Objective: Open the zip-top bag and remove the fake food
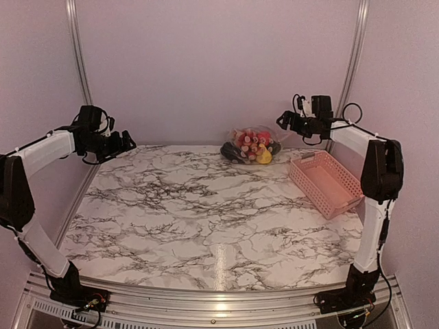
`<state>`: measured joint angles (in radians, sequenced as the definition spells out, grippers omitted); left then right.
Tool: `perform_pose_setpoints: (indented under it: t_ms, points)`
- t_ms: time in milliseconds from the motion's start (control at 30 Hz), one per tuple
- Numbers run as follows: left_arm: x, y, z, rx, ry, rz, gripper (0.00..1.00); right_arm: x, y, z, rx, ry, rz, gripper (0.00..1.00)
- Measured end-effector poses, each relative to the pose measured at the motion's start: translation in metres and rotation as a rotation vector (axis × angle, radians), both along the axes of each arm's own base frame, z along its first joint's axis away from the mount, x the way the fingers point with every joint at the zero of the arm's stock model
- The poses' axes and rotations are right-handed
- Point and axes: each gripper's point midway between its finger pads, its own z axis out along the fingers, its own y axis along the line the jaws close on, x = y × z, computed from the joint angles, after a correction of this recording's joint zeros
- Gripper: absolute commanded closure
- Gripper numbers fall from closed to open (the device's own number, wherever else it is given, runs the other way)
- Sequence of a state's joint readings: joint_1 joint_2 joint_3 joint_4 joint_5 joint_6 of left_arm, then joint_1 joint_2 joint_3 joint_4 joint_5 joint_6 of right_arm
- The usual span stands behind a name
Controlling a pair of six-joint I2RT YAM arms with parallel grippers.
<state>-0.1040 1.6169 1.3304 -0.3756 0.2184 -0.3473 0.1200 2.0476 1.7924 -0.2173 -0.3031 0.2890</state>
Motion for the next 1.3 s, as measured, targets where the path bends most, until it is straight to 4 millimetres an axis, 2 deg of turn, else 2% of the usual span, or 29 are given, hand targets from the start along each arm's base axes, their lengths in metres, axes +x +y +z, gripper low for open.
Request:
perform_pose_setpoints:
  t_ms: [167,333,500,800,1067,1200,1300]
  points:
    - [0.006,-0.002,0.014,-0.01,-0.036,-0.007,0.01,0.028,-0.017,-0.008,0.042,0.008,-0.071,0.03]
    - [0.006,-0.002,0.015,-0.009,-0.038,-0.006,0.01,0.052,-0.044,-0.028,0.082,0.034,-0.163,0.07]
    - [0.007,0.0,0.015,-0.002,-0.039,0.002,0.01,0.075,-0.06,-0.046,0.114,0.047,-0.227,0.11]
    - [0.007,0.002,0.015,0.006,-0.038,0.016,0.01,0.092,-0.062,-0.078,0.174,0.089,-0.277,0.18]
    - [0.008,0.005,0.014,0.017,-0.038,0.029,0.01,0.107,-0.061,-0.106,0.222,0.114,-0.299,0.29]
    - [0.008,0.007,0.014,0.025,-0.038,0.037,0.01,0.115,-0.06,-0.115,0.251,0.114,-0.305,0.47]
    - [0.008,0.009,0.013,0.031,-0.037,0.043,0.01,0.117,-0.059,-0.118,0.276,0.118,-0.313,0.67]
